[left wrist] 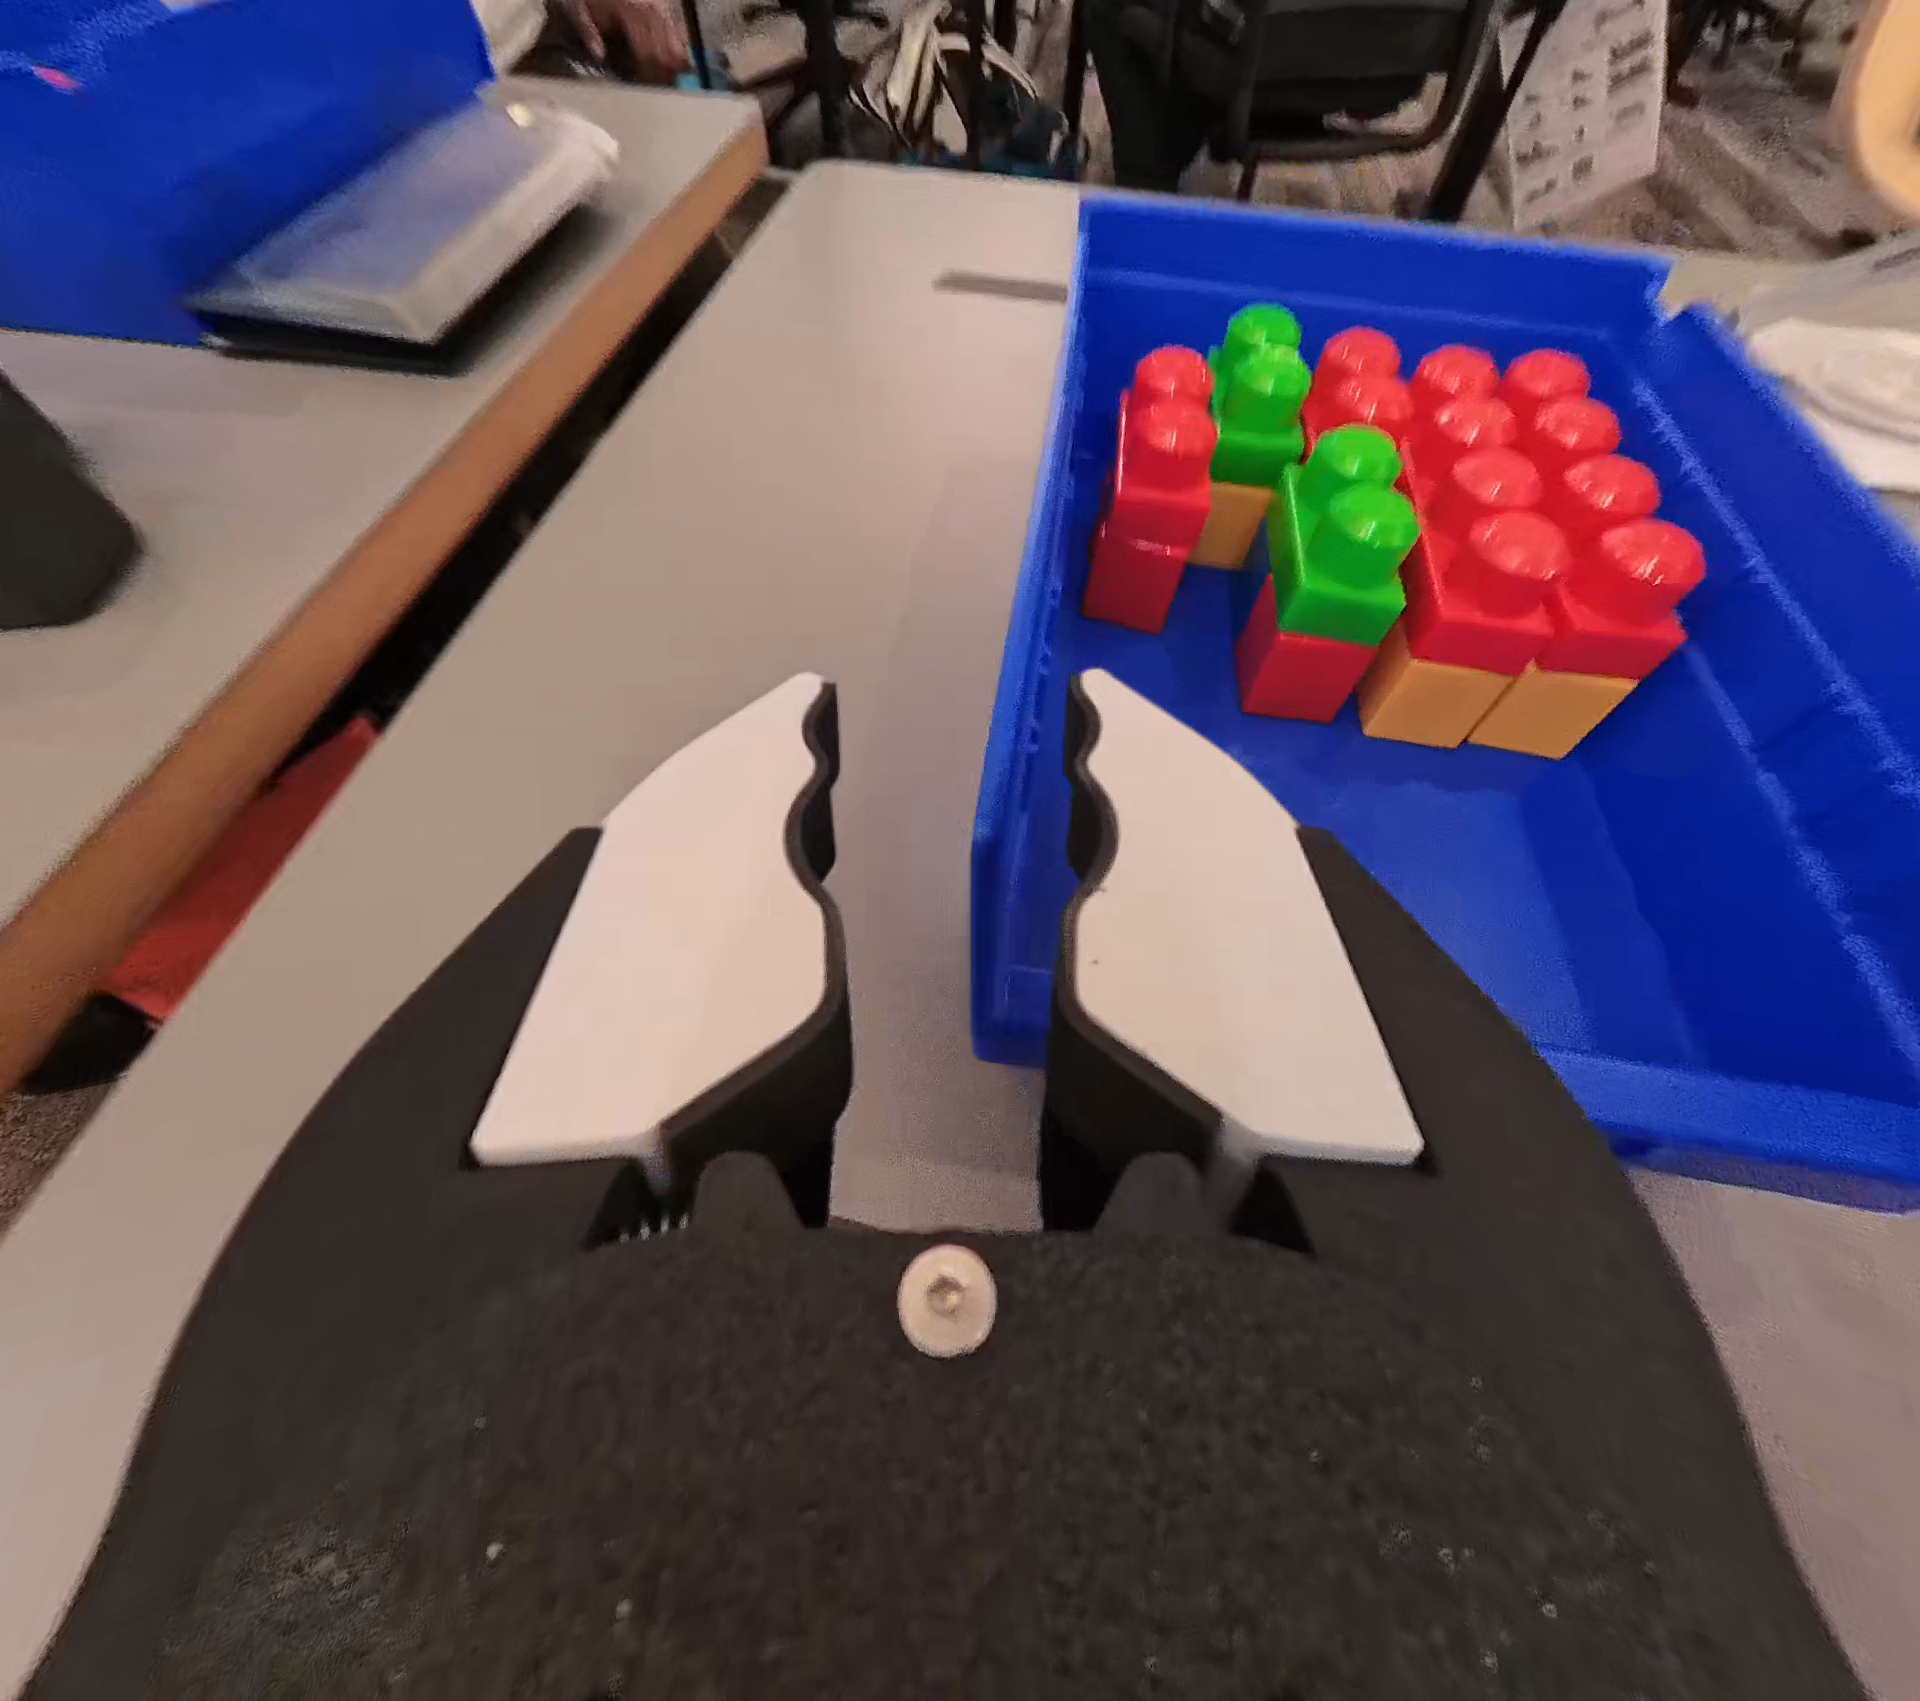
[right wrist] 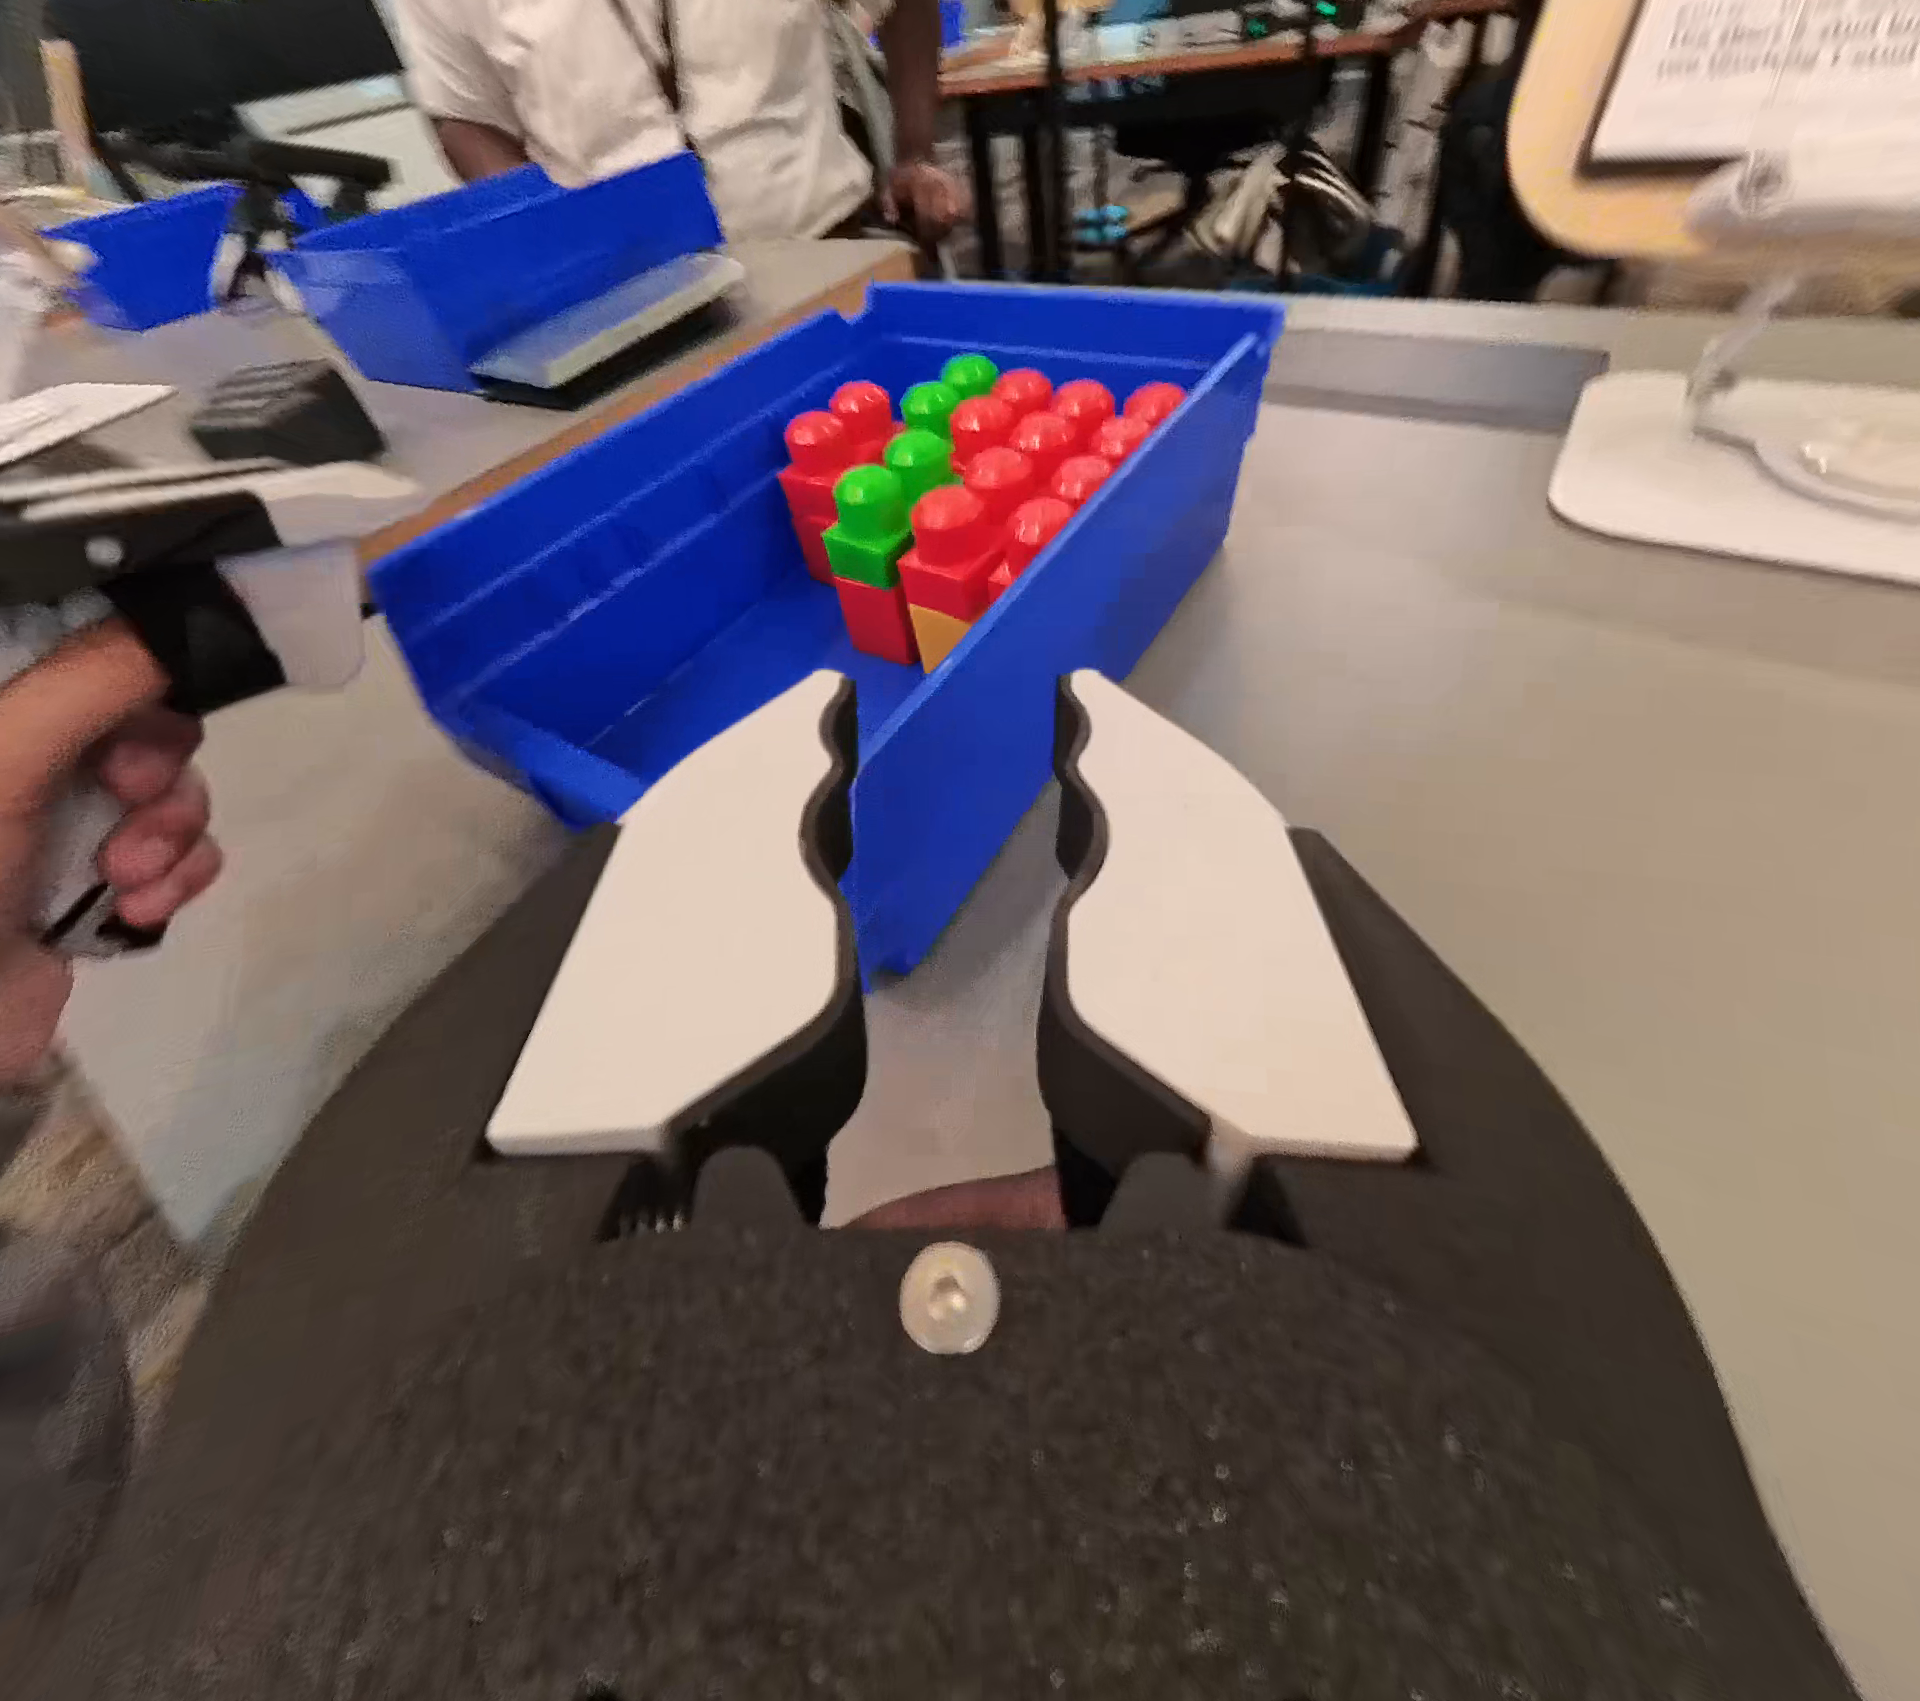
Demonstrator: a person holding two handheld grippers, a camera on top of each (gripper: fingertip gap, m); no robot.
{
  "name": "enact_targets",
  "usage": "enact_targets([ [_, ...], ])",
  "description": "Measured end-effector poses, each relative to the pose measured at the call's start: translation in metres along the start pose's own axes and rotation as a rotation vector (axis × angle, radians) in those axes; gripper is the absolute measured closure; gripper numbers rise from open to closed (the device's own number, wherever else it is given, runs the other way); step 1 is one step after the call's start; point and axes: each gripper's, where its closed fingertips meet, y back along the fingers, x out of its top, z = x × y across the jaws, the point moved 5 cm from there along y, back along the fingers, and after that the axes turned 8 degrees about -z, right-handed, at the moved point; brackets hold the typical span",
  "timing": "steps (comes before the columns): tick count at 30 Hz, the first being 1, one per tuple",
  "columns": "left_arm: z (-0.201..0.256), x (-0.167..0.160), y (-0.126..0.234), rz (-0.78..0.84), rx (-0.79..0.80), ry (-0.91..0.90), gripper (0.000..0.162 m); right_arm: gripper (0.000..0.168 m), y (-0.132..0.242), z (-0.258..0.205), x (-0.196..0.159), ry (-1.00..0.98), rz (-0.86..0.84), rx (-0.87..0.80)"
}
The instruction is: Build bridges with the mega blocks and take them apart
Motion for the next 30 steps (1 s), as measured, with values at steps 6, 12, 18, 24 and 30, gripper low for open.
enact_targets([
  [6, 0.072, 0.027, 0.056, 0.080, -0.248, 0.048, 0.109, 0.123, 0.069, 0.068, 0.009, 0.071, -0.103, 0.193],
  [12, 0.200, -0.015, 0.081, -0.002, -0.532, -0.047, 0.100, 0.119, 0.137, 0.165, -0.030, 0.172, -0.117, 0.133],
  [18, 0.274, -0.064, 0.080, -0.127, -0.620, -0.215, 0.098, 0.118, 0.196, 0.219, -0.069, -0.057, -0.042, 0.124],
  [24, 0.294, -0.088, 0.074, -0.146, -0.654, -0.284, 0.095, 0.112, 0.212, 0.237, -0.072, -0.015, 0.028, 0.033],
  [30, 0.286, -0.100, 0.063, -0.158, -0.616, -0.320, 0.088, 0.115, 0.206, 0.243, -0.077, -0.014, 0.020, 0.023],
])
